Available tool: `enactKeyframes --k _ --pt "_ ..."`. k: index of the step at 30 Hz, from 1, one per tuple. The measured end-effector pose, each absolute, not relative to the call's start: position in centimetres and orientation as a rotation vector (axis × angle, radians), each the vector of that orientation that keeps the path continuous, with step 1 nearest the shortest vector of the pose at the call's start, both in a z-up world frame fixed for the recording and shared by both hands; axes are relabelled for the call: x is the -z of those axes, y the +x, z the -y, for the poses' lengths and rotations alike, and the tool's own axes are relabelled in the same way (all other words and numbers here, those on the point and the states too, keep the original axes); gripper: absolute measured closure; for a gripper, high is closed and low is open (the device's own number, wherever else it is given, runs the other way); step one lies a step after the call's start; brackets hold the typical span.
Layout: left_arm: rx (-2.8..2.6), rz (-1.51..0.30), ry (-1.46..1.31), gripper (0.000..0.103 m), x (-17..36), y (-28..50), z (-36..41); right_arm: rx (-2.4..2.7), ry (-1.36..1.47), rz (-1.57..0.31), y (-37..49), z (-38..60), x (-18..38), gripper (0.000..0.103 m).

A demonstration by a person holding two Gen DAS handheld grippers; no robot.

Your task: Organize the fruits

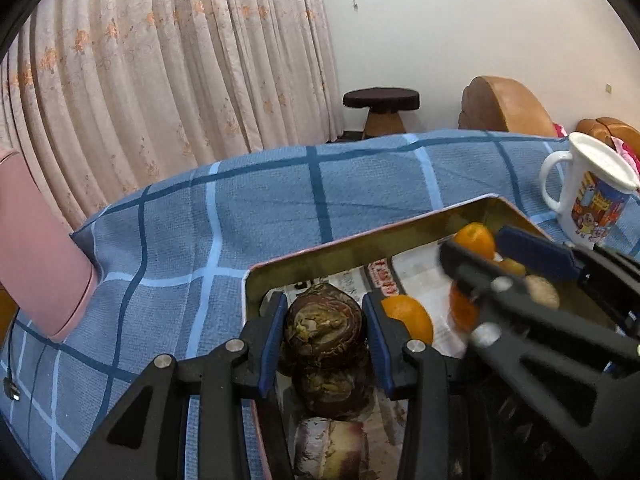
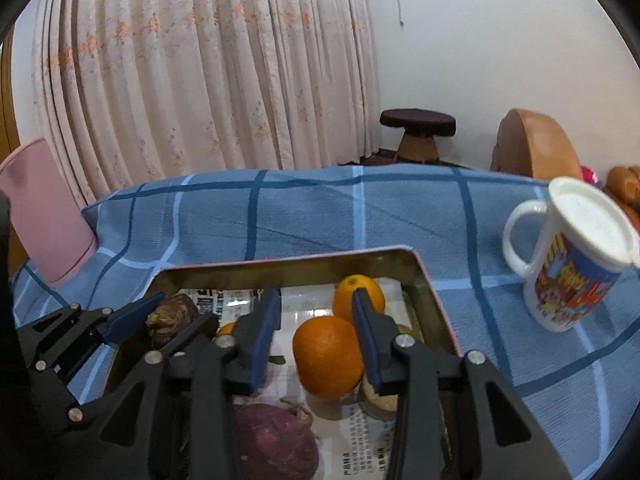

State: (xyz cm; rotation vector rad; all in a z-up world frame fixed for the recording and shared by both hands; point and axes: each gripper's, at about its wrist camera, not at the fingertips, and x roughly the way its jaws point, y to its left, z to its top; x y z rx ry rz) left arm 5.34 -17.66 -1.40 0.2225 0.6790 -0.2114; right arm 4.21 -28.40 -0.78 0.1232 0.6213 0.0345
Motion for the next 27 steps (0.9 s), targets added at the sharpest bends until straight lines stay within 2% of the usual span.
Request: enactKeyframes --k 1,2,3,4,5,6,7,27 --pt "0.213 -0.673 0.226 0.061 1.4 5.3 17.8 -0.035 0.129 -0.606 3.8 28.5 0.7 0.035" --pt "0.218 -0.662 0.224 0.054 1.4 5.1 17.7 -0.018 0.128 -0.583 3.4 28.6 0.4 0.029" --pt "0.216 -0.651 0.220 0.041 1.2 5.0 17.7 -0.007 0.128 -0.555 2.9 28.7 0.1 0.026" --pt "0.215 -0.639 0.210 0.034 1.0 4.8 17.6 0.000 0.131 -0.531 2.6 28.8 -0.3 0.019" --pt "0.217 -0.611 0.184 0.021 0.6 4.4 17.3 0.012 0.136 -0.500 2.0 29.0 -0.7 0.008" --pt "0.217 -0.590 0.167 0.015 0.3 4.1 17.1 0.026 0.142 -0.466 1.4 29.2 -1.0 0.004" --pt "0.217 -0.578 0.161 0.014 0.2 4.0 17.1 0.038 0.146 -0.436 1.0 29.3 -1.2 0.000" --pt "0.193 -0.366 0.133 0.014 -1.6 -0.7 14.9 0.218 0.109 -0.232 -4.9 28.9 -2.4 0.000"
